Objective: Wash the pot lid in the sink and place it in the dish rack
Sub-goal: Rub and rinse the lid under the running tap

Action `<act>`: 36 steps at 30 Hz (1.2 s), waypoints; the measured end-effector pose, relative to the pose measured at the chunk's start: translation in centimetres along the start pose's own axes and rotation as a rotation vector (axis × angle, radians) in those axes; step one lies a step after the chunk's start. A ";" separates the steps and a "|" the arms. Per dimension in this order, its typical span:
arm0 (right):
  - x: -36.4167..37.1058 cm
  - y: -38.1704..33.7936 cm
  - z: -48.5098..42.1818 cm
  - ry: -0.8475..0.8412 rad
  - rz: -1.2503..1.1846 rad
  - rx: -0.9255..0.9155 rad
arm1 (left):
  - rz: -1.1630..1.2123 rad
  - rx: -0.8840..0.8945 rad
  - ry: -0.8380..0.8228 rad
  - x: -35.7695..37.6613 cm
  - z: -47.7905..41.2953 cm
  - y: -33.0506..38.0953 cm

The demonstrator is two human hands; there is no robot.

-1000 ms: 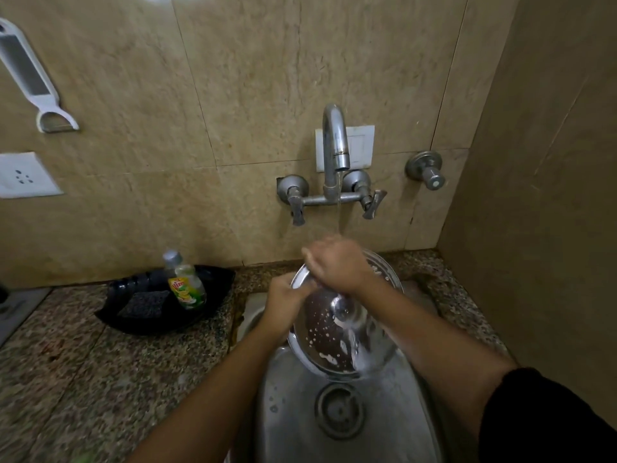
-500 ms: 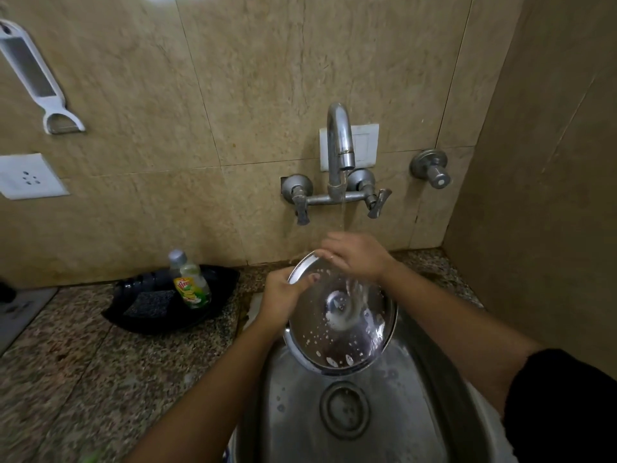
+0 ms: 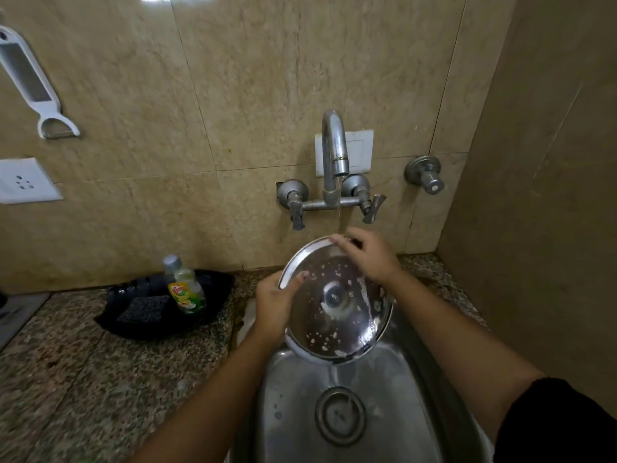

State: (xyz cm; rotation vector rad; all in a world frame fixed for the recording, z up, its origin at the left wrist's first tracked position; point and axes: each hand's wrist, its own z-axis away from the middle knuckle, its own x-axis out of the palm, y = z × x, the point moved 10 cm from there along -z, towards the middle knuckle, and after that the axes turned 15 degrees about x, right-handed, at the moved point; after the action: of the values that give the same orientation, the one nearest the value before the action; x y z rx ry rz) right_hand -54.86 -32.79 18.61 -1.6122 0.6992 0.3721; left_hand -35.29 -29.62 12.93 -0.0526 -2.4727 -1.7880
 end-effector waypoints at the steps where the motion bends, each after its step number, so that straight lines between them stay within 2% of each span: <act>1: -1.5 1.6 0.0 0.107 -0.096 0.103 | 0.068 -0.044 0.043 -0.3 0.2 -0.5; 2: -2.6 2.9 0.1 0.194 -0.121 0.171 | 0.112 -0.100 0.042 -0.1 0.3 -0.9; 4: -2.3 2.7 0.1 0.170 -0.036 0.193 | 0.068 -0.197 -0.105 1.1 -0.2 -1.2; 7: 1.5 -1.9 0.5 -0.063 0.253 -0.027 | -0.107 -0.204 -0.396 3.0 -1.2 -0.8; 9: 3.6 -4.1 0.8 -0.091 0.496 -0.199 | -0.154 -0.130 -0.510 4.1 -1.5 -0.5; 10: 3.9 -3.7 0.6 -0.111 0.481 -0.190 | -0.156 -0.105 -0.505 4.2 -1.4 -0.4; 11: 3.6 -2.8 0.2 -0.140 0.367 -0.119 | -0.146 -0.089 -0.459 3.9 -1.4 -0.4; 13: 2.0 0.2 -0.8 -0.136 0.036 0.087 | -0.103 -0.096 -0.304 2.4 -1.6 -0.6; 16: -0.5 3.7 -0.8 -0.040 -0.256 0.229 | -0.002 -0.190 -0.111 0.1 -1.2 -1.8; 19: -1.6 5.4 0.7 0.044 -0.467 0.308 | 0.071 -0.200 -0.026 -1.0 -1.0 -1.9; 22: -1.0 7.6 3.0 0.134 -0.698 0.468 | 0.169 -0.201 0.058 -1.5 -0.2 -1.5; 27: -0.2 9.7 5.1 0.269 -0.753 0.658 | 0.110 -0.163 0.054 -1.8 0.7 -1.6; 33: -0.2 10.3 6.4 0.329 -0.800 0.673 | 0.033 -0.160 -0.005 -1.4 1.4 -2.0; 36: -0.1 10.6 6.5 0.290 -0.783 0.656 | 0.031 -0.142 -0.056 -0.9 1.4 -1.7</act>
State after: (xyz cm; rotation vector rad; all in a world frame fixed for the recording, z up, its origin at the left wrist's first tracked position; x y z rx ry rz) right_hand -60.64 -26.83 9.33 -1.1832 0.2975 -0.6177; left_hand -34.61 -28.78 10.82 -0.1512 -2.3628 -1.9730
